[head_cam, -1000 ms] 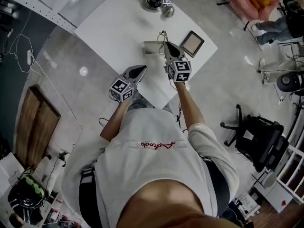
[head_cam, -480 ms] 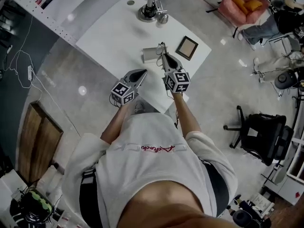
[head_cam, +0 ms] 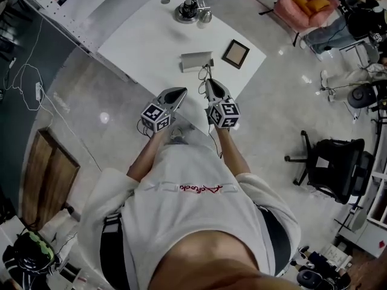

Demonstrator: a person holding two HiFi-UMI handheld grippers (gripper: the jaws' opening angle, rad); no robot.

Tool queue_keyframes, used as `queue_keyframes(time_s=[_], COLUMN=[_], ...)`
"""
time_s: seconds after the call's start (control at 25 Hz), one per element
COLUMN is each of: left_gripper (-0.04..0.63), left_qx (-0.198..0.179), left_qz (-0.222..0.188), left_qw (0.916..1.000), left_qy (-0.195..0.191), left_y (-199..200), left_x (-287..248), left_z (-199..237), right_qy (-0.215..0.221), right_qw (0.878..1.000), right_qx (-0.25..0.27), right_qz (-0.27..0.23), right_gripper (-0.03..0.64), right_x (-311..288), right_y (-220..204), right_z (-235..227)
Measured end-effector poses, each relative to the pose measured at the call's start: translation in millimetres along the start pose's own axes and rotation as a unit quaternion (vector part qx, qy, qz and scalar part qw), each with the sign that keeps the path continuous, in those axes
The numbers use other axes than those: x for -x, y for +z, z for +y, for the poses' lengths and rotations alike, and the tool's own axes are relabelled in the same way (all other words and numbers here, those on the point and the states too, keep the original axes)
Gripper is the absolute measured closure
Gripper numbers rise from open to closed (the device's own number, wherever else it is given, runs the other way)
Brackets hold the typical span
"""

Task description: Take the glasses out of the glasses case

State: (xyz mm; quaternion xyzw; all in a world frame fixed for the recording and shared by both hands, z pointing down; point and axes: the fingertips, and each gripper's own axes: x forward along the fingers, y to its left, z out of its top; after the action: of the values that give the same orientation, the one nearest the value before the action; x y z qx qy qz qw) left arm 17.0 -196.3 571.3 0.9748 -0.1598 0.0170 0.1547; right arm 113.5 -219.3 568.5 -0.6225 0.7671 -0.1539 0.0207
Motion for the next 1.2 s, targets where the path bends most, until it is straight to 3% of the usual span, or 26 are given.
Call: queue_keyframes(time_s=[0.2,0.52,1.2], left_gripper=[0.604,0.604,0.604], left_qx=[-0.002,0.003,-0.025], left_qz=[-0.005,0.001,-0.017], left_qw=[1.0,0.9994,0.999], left_qy=[0.007,0.033,0.032], left_y=[-1,-35,-47], left_x=[7,31,74], left_z=[-28,-82,-164], right_qy=[0.008,0.026,0.033], right_qw=[1.0,1.0,0.999], right_qx=[-0.018,-0.016,-0.01], right_qz=[-0.003,-0.005,-0.03], right_gripper=[0.569,0.569,0.571], right_x=[33,100,185], right_y=[-7,-23,-31], right_z=[7,17,54])
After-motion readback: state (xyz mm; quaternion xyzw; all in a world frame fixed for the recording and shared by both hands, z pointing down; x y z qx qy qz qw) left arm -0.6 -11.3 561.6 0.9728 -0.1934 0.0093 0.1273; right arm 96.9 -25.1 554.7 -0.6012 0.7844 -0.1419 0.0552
